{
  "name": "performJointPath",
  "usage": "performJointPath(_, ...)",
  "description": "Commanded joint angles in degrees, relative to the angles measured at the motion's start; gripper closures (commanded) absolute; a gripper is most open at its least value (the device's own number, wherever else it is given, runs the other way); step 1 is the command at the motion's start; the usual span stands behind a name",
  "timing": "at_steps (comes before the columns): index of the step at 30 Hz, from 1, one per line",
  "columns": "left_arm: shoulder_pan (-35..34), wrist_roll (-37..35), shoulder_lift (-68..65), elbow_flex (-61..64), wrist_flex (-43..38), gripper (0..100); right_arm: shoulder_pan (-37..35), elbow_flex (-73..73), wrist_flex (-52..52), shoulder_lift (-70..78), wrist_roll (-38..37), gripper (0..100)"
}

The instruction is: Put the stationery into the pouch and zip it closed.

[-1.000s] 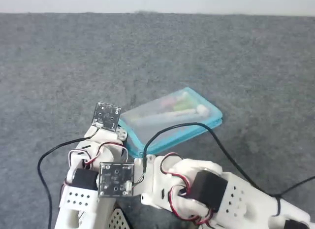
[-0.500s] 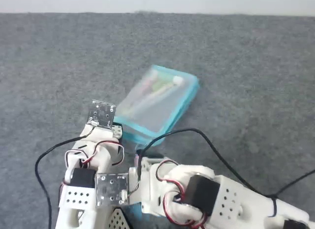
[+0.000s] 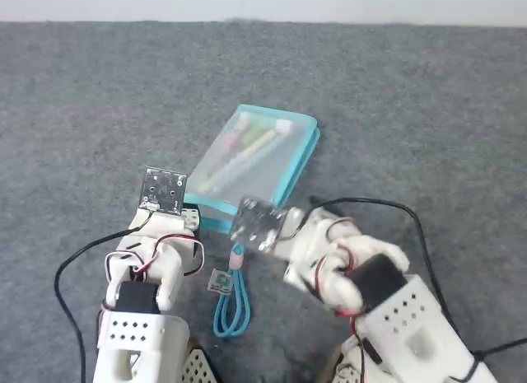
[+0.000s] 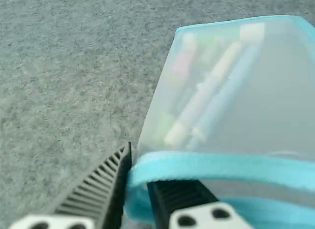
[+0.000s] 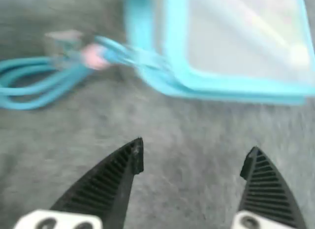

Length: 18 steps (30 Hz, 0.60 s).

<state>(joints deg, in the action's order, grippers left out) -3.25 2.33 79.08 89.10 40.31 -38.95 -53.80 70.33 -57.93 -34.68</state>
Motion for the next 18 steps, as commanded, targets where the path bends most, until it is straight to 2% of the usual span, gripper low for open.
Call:
performJointPath(1,-0.1,-1.5,0.5,-4.6,-1.7,99,2.1,-4.0,-7.0,-1.4,-2.2,68.4)
performJointPath(9,0.0,-1.5,0.4,-4.6,-1.7,99,1.7,-4.1,-14.5,-1.4,-2.2,66.0)
performJointPath(18,0.0,-1.5,0.4,-4.4,-1.7,99,-8.7,-4.5,-18.4,-1.4,-4.7,65.9)
